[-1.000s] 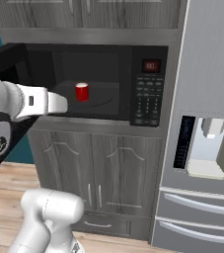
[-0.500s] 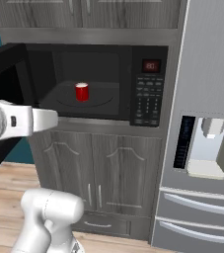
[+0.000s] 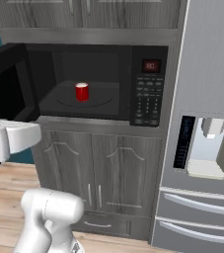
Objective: Pick the mug from the counter and place it inside the microwave. Then close the microwave.
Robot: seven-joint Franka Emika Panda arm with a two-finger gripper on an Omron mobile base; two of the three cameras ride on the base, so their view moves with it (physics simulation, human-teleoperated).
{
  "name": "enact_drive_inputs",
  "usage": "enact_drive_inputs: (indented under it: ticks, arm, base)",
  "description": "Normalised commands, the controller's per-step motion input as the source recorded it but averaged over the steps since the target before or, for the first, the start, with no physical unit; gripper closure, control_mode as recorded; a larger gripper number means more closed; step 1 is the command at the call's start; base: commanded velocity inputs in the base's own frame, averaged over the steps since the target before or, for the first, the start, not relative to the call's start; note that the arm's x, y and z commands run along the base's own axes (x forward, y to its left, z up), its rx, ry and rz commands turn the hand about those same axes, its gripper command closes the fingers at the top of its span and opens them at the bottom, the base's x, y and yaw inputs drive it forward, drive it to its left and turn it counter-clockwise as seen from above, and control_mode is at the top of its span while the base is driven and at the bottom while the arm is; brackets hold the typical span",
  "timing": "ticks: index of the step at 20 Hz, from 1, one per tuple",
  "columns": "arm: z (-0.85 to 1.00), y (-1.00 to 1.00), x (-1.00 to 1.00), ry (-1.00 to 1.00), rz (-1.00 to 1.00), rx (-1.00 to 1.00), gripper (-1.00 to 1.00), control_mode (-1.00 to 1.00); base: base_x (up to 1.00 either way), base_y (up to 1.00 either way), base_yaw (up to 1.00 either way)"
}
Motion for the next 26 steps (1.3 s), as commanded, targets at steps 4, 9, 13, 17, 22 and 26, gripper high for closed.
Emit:
enact_drive_inputs:
  ticks: [4, 9, 13, 17, 22, 26]
  arm:
    - [0.03, 0.00, -0.63, -0.12, 0.00, 0.00, -1.00, -1.00]
    - [0.00, 0.03, -0.13, -0.01, -0.02, 0.00, -1.00, -1.00]
    - [0.00, 0.21, -0.03, 0.00, -0.15, 0.00, -1.00, -1.00]
    - [-0.01, 0.12, -0.09, 0.00, -0.18, 0.00, -1.00, -1.00]
    - [-0.03, 0.00, -0.35, -0.05, -0.15, 0.00, -1.00, -1.00]
    - [0.00, 0.00, -0.61, -0.11, -0.03, 0.00, -1.00, -1.00]
  base:
    - [0.00, 0.00, 0.00]
    - [0.00, 0.00, 0.00]
    - [0.00, 0.00, 0.00]
    - [0.00, 0.00, 0.00]
    - [0.00, 0.00, 0.00]
    - [0.00, 0.00, 0.00]
